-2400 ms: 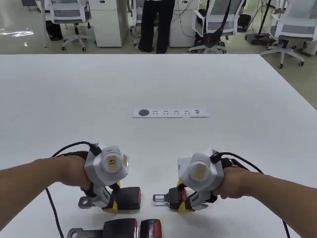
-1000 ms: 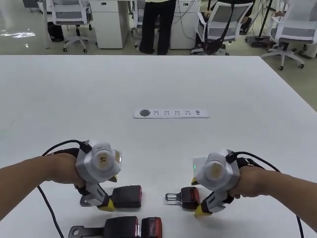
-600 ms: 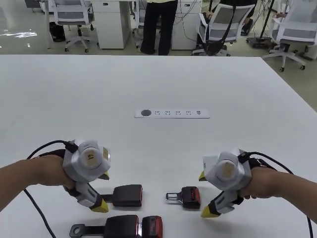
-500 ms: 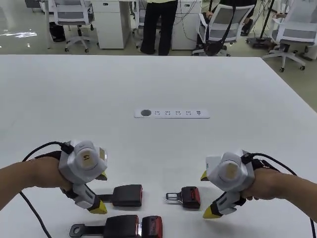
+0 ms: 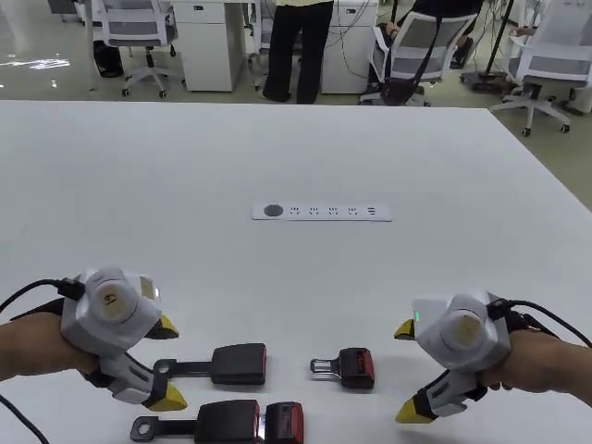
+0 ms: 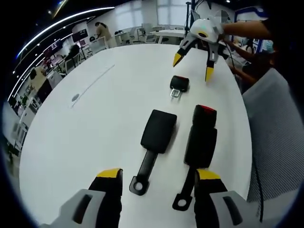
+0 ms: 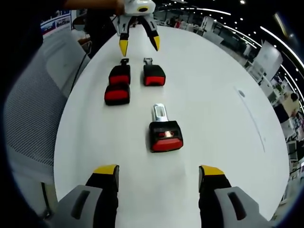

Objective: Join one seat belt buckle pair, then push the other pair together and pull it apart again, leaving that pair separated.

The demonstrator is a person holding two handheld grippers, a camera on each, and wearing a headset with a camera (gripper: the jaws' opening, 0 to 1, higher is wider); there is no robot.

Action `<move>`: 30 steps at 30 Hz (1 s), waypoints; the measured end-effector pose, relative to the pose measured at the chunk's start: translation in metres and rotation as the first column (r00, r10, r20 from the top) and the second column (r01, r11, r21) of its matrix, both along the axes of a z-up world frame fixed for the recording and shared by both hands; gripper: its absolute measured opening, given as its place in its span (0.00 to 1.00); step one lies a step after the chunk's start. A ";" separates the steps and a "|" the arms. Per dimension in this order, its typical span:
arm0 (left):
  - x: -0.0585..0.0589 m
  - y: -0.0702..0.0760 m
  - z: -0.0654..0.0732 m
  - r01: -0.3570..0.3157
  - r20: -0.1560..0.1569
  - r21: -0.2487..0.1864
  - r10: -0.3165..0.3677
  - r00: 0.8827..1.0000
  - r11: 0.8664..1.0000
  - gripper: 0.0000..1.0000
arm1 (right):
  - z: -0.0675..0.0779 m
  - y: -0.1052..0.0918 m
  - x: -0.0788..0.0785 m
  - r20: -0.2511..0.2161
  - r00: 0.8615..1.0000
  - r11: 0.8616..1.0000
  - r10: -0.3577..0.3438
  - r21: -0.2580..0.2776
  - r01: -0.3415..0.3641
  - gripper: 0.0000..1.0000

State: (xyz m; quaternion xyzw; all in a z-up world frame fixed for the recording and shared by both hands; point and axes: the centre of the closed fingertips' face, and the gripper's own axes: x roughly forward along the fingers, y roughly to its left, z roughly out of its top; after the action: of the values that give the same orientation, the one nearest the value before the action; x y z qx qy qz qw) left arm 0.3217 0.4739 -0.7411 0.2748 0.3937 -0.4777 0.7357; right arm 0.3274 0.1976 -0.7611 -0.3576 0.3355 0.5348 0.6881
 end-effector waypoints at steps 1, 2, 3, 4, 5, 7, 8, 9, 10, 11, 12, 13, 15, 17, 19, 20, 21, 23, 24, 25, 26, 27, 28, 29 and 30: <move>-0.002 0.002 0.001 -0.012 0.001 -0.010 0.012 1.000 1.000 0.63 | 0.000 0.000 -0.001 -0.001 1.000 1.000 -0.007 0.009 0.007 0.68; -0.004 0.004 0.001 -0.026 0.000 -0.023 0.026 1.000 0.999 0.64 | 0.001 0.000 -0.002 0.000 1.000 1.000 -0.016 0.022 0.016 0.68; -0.006 0.005 0.003 -0.043 -0.003 -0.043 0.043 0.999 0.998 0.65 | 0.003 0.000 -0.004 0.000 1.000 0.999 -0.017 0.028 0.017 0.69; -0.007 0.005 0.004 -0.056 -0.003 -0.056 0.055 0.998 0.997 0.65 | 0.004 0.000 -0.005 0.001 1.000 0.999 -0.027 0.039 0.027 0.70; -0.010 0.006 0.006 -0.067 -0.004 -0.069 0.067 0.998 0.995 0.65 | 0.005 -0.001 -0.007 0.000 0.999 0.998 -0.033 0.045 0.033 0.70; -0.016 0.007 0.009 -0.079 0.000 -0.079 0.079 0.997 0.994 0.66 | 0.006 -0.002 -0.008 0.002 0.999 0.997 -0.050 0.059 0.050 0.72; -0.019 0.009 0.009 -0.084 0.001 -0.083 0.084 0.996 0.993 0.66 | 0.007 -0.003 -0.009 0.003 0.998 0.996 -0.056 0.064 0.056 0.73; -0.021 0.010 0.009 -0.091 0.002 -0.088 0.092 0.996 0.992 0.67 | 0.006 -0.005 -0.009 0.006 0.998 0.995 -0.066 0.070 0.066 0.73; -0.022 0.012 0.009 -0.104 0.000 -0.105 0.104 0.995 0.989 0.67 | 0.006 -0.005 -0.009 0.007 0.997 0.995 -0.072 0.075 0.072 0.73; -0.023 0.012 0.010 -0.107 0.000 -0.109 0.107 0.994 0.988 0.67 | 0.008 -0.006 -0.013 0.009 0.997 0.993 -0.080 0.087 0.079 0.73; -0.025 0.015 0.009 -0.120 0.001 -0.126 0.121 0.993 0.985 0.67 | 0.009 -0.006 -0.014 0.007 0.996 0.992 -0.085 0.094 0.084 0.74; -0.026 0.016 0.009 -0.130 0.002 -0.134 0.131 0.991 0.983 0.67 | 0.009 -0.006 -0.016 0.008 0.996 0.991 -0.093 0.102 0.092 0.75; -0.030 0.016 0.008 -0.143 0.004 -0.148 0.145 0.989 0.979 0.68 | 0.010 -0.006 -0.019 0.012 0.995 0.989 -0.101 0.112 0.099 0.76; -0.033 0.015 0.009 -0.158 0.012 -0.169 0.162 0.987 0.973 0.69 | 0.012 -0.006 -0.019 0.016 0.993 0.985 -0.117 0.130 0.114 0.76; -0.040 0.009 0.011 -0.182 0.013 -0.195 0.188 0.982 0.964 0.71 | 0.013 -0.005 -0.021 0.020 0.990 0.979 -0.138 0.154 0.133 0.77; -0.039 0.012 0.012 -0.190 0.017 -0.205 0.198 0.980 0.960 0.71 | 0.014 -0.005 -0.022 0.019 0.989 0.976 -0.148 0.165 0.143 0.78; -0.040 0.013 0.012 -0.192 0.020 -0.207 0.201 0.979 0.959 0.72 | 0.015 -0.005 -0.023 0.020 0.988 0.974 -0.154 0.171 0.149 0.78; -0.041 0.018 0.009 -0.199 0.030 -0.219 0.211 0.977 0.955 0.74 | 0.015 -0.006 -0.023 0.021 0.985 0.968 -0.171 0.188 0.164 0.80; -0.040 0.021 0.009 -0.204 0.042 -0.231 0.219 0.975 0.951 0.76 | 0.016 -0.005 -0.025 0.021 0.983 0.964 -0.181 0.200 0.173 0.81; -0.040 0.020 0.010 -0.212 0.045 -0.243 0.229 0.972 0.947 0.77 | 0.016 -0.005 -0.028 0.021 0.982 0.962 -0.186 0.207 0.178 0.81; -0.042 0.019 0.012 -0.219 0.046 -0.252 0.238 0.970 0.943 0.77 | 0.017 -0.004 -0.029 0.019 0.980 0.957 -0.198 0.218 0.189 0.82; -0.043 0.019 0.013 -0.227 0.052 -0.267 0.249 0.967 0.937 0.78 | 0.018 -0.002 -0.031 0.013 0.977 0.950 -0.214 0.237 0.205 0.82; -0.044 0.020 0.013 -0.230 0.057 -0.274 0.255 0.965 0.934 0.80 | 0.019 -0.002 -0.031 0.017 0.975 0.947 -0.222 0.243 0.211 0.84; -0.046 0.021 0.013 -0.235 0.059 -0.279 0.261 0.964 0.931 0.81 | 0.019 -0.003 -0.032 0.019 0.972 0.943 -0.232 0.251 0.220 0.85; -0.047 0.018 0.015 -0.237 0.060 -0.281 0.263 0.963 0.930 0.82 | 0.020 -0.003 -0.032 0.018 0.971 0.941 -0.237 0.255 0.224 0.85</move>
State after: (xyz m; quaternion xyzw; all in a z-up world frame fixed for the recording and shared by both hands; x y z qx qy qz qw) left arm 0.2744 0.4924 -0.7264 0.1419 0.3201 -0.4155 0.8395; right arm 0.2952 0.1949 -0.7415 -0.2387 0.2879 0.4799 0.7936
